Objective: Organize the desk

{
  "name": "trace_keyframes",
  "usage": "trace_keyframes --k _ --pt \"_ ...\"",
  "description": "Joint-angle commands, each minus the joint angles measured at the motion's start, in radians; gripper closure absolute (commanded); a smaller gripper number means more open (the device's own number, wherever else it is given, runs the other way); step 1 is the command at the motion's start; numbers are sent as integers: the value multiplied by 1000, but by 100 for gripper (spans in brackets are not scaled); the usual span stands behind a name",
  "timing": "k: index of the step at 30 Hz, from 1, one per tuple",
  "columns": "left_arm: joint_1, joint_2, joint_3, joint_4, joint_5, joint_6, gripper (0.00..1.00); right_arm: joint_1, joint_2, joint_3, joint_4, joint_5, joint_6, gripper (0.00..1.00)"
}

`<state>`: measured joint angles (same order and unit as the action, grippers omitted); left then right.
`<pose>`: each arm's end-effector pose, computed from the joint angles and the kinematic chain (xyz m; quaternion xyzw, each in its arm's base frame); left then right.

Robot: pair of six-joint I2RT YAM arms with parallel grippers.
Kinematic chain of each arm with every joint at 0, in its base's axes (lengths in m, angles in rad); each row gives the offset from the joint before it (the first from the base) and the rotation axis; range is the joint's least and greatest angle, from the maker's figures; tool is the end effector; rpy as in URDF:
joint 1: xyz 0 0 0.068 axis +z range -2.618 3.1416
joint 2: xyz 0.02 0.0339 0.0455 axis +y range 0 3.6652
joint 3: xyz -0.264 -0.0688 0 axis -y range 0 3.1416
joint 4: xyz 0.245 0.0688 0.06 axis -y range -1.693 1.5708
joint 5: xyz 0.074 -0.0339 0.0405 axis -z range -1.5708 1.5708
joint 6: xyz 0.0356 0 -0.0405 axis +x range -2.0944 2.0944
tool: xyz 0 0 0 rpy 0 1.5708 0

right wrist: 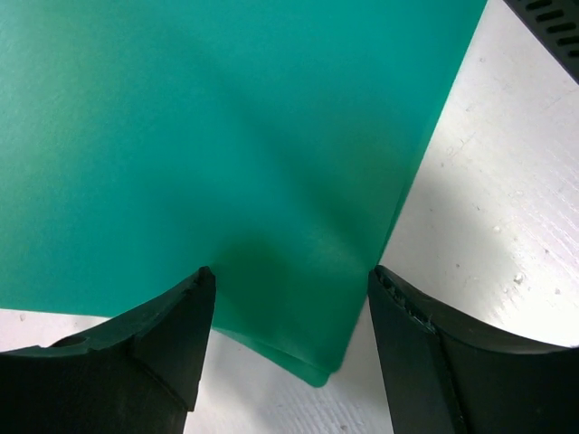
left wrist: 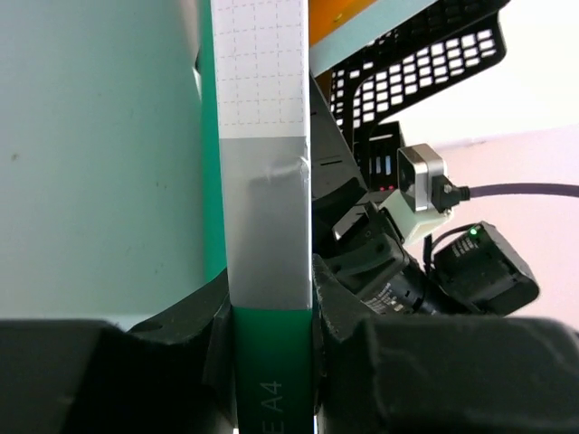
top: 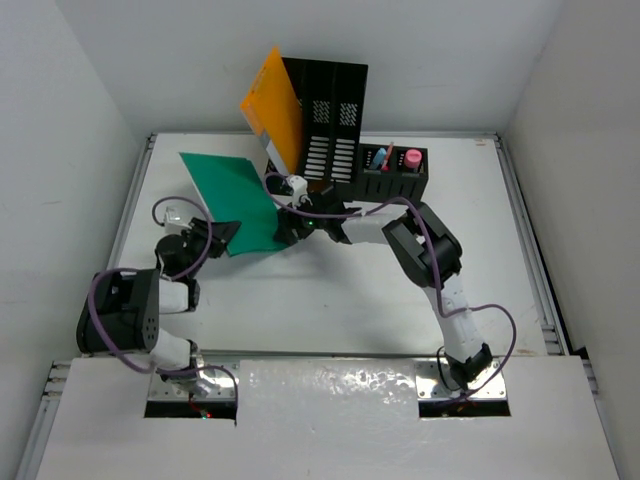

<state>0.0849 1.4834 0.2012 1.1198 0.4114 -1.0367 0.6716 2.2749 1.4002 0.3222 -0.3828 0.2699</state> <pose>0.2298 0.0053 0.1415 -0.2848 0.7021 -0.4287 0.4920 0.3715 0.3123 0.1090 -0.2619 0.8215 0.3651 0.3511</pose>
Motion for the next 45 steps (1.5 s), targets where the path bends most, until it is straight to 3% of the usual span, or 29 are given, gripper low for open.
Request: trace_keyframes --k 1,2,4,6,8,11,13,16,19,23,26,29,33,38,45 --pt "-14 -101 125 -171 81 81 100 51 -12 -14 -152 -82 -1 32" --pt "-13 -127 160 -249 66 117 100 51 -15 -6 -170 -82 -12 31" --pt "-10 -176 255 -614 20 266 100 52 -32 17 -235 -85 -34 27" --pt "-10 -224 426 -984 -130 416 100 52 -57 17 -270 -90 -49 23" --pt "-10 -291 556 -1255 -294 492 100 51 -101 14 -287 -90 -63 21" --pt "-10 -406 708 -1511 -534 567 100 52 -173 13 -319 -91 -81 18" --pt "-11 -506 804 -1593 -658 615 100 52 -208 13 -359 -102 -93 17" --pt "-8 -615 923 -1686 -695 676 100 52 -282 -4 -377 -103 -100 15" --pt "-10 -669 1030 -1753 -591 721 100 51 -353 -27 -400 -93 -115 15" --pt "-16 -742 1055 -1688 -206 741 100 51 -437 -50 -462 -41 -168 14" --pt "-25 -795 1032 -1498 3 716 100 51 -515 -90 -508 73 -218 12" --pt "-40 -813 1008 -1361 88 718 100 49 -595 -142 -534 220 -253 10" --pt "-43 -787 940 -1165 104 734 100 48 -686 -255 -528 528 -212 7" --pt "-71 -611 879 -855 122 647 100 31 -846 -424 -477 853 -112 3" --pt "-169 -312 905 -683 56 630 100 -12 -971 -524 -518 1012 -81 1"
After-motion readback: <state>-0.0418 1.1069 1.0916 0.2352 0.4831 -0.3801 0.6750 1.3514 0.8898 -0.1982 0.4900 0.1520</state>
